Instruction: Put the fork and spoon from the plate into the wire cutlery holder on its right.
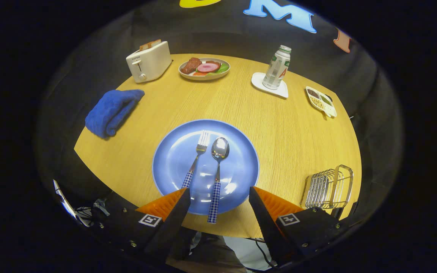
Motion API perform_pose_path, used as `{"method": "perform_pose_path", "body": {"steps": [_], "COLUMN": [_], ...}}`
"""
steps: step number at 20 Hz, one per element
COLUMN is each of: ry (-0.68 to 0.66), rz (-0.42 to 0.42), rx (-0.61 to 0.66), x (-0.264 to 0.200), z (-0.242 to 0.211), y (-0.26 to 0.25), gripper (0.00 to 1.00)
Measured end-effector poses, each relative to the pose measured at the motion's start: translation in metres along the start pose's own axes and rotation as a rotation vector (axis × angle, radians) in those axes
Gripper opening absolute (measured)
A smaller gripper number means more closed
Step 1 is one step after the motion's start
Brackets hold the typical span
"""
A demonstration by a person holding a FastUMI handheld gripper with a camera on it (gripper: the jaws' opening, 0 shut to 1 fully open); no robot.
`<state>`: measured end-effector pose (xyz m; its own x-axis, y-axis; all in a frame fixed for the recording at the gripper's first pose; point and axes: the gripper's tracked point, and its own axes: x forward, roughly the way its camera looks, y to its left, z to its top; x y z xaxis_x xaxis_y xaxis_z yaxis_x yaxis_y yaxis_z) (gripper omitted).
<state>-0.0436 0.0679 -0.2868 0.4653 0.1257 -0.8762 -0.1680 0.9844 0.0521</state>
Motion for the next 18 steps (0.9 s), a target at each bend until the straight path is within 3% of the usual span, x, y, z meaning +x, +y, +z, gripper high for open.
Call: {"method": "perform_pose_path", "body": {"steps": [1,2,7,9,18], "ry": [0.031,0.058,0.133,0.156,0.314], "rz": [0.004,0.006,0.028,0.032,0.042], "rx": [-0.003,-0.008,-0.028,-0.04,-0.123], "x": [0.006,0.008,0.021,0.027,0.047], "z": [-0.006,-0.011,-0.02,-0.02,-0.023], "y": [0.001,0.001,0.004,0.003,0.001], "gripper": [0.83,0.76,0.76,0.53,0.53]}}
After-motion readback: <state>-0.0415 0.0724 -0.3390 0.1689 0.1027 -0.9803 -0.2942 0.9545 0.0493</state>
